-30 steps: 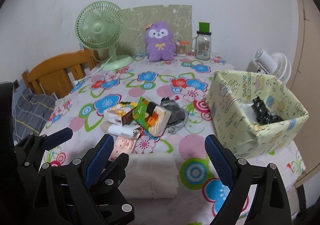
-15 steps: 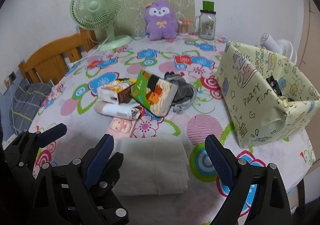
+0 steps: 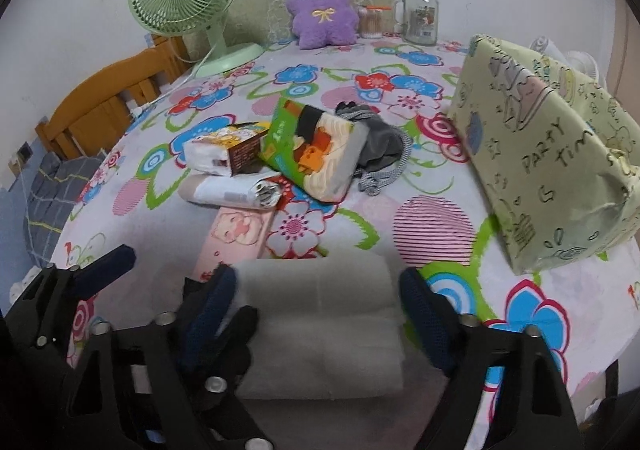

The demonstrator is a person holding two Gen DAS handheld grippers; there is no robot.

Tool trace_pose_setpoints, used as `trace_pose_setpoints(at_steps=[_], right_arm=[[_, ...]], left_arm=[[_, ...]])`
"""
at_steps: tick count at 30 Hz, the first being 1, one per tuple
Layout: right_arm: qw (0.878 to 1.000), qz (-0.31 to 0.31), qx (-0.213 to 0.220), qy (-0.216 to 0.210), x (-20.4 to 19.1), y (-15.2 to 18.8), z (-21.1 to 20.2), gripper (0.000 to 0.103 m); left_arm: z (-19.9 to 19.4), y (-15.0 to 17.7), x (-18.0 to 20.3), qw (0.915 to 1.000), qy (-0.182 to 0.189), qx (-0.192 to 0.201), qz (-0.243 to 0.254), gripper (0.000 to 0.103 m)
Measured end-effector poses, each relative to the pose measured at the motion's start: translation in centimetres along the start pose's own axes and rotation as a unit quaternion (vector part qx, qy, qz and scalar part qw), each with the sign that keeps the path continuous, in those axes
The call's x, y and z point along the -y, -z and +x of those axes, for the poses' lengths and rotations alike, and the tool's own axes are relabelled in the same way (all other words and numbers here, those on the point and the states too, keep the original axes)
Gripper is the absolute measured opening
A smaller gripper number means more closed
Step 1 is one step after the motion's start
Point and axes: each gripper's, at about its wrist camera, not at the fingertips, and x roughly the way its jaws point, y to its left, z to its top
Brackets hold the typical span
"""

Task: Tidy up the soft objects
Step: 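Grasp the white folded cloth with the right tool while the left tool grasps the pink paper packet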

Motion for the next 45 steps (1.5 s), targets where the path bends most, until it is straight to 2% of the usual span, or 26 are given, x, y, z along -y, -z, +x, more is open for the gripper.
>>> trace_pose_setpoints(at_steps=[5, 7, 12, 19, 26, 32, 34, 36, 38, 39, 40, 42, 45], right_arm=[[1.0, -0.006, 0.005, 0.01, 0.0, -0.1, 0.1, 0.064], [1.0, -0.009, 0.011, 0.024, 0.0, -0.1, 0.0, 0.048], [1.0, -0.002, 0.011, 0.02, 0.8, -0.2, 0.3, 0.046], [0.999, -0.002, 0.017, 0.031, 1.3, -0.3, 0.3, 0.033], [0.999, 0.006, 0.026, 0.044, 2.6, -0.9, 0.4, 0.027], [0.998, 0.021, 0.034, 0.048, 3.8, -1.5, 0.6, 0.027], [0.998, 0.026, 0.037, 0.044, 4.1, -1.8, 0.5, 0.027], [0.998, 0.027, 0.04, 0.036, 4.1, -1.9, 0.3, 0.027], [0.998, 0.03, 0.042, 0.028, 4.1, -2.0, 0.1, 0.032], [0.998, 0.032, 0.043, 0.027, 4.1, -2.1, 0.0, 0.037], [0.998, 0.034, 0.041, 0.028, 4.1, -2.1, 0.0, 0.047], [0.999, 0.032, 0.037, 0.024, 3.9, -2.1, 0.0, 0.062], [0.998, 0.025, 0.043, 0.024, 3.4, -2.1, -0.2, 0.072]], left_arm=[[0.2, 0.0, 0.2, 1.0, 0.001, -0.001, 0.005, 0.101], [0.2, -0.1, 0.3, 1.0, 0.003, -0.002, 0.007, 0.102], [0.1, -0.3, 0.4, 1.0, 0.002, -0.002, 0.008, 0.102], [-0.1, -0.4, 0.7, 0.9999, -0.001, 0.0, 0.014, 0.102], [-0.1, -1.0, 1.0, 0.9999, 0.003, 0.002, 0.012, 0.102], [0.3, -1.5, 0.7, 1.0, -0.006, 0.001, 0.0, 0.101], [0.9, -1.6, 0.4, 0.9999, -0.013, -0.007, -0.004, 0.097], [1.6, -1.6, 0.1, 0.9996, -0.016, -0.019, -0.011, 0.088], [2.1, -1.5, 0.0, 0.9994, -0.013, -0.028, -0.018, 0.083], [2.3, -1.6, -0.1, 0.9993, -0.009, -0.031, -0.021, 0.079], [2.4, -1.6, -0.2, 0.9992, -0.001, -0.03, -0.026, 0.076], [2.4, -1.7, -0.2, 0.9991, 0.01, -0.029, -0.029, 0.064], [2.3, -1.7, 0.2, 0.9991, 0.024, -0.024, -0.024, 0.045]])
